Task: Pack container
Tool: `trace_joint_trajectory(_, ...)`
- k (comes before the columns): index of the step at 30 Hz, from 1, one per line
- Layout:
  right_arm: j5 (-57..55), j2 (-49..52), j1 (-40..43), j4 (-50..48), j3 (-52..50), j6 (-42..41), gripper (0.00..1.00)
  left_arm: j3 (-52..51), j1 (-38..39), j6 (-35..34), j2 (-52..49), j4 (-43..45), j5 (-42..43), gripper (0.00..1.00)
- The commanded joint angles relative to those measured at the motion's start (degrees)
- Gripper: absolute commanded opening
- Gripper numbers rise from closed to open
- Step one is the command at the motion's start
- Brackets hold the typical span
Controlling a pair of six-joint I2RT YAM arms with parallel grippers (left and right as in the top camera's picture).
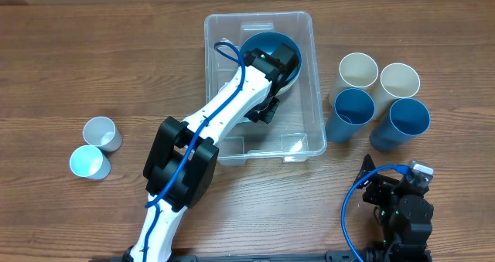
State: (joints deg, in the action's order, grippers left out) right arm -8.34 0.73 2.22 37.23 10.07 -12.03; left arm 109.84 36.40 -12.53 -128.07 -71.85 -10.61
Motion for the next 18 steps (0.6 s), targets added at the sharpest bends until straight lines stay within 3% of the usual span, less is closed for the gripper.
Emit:
trace_joint_trajectory(1, -0.37, -0.57, 0.15, 0.28, -0.92, -0.33, 1.00, -0.31, 0.17, -1.84, -0.94, -0.09, -1.84, 0.06)
trace_joint_trajectory(18, -0.37, -0.57, 0.15, 0.28, -0.92, -0.33, 1.00, -1.84, 0.61, -1.66, -1.05, 0.50, -1.57, 0.06)
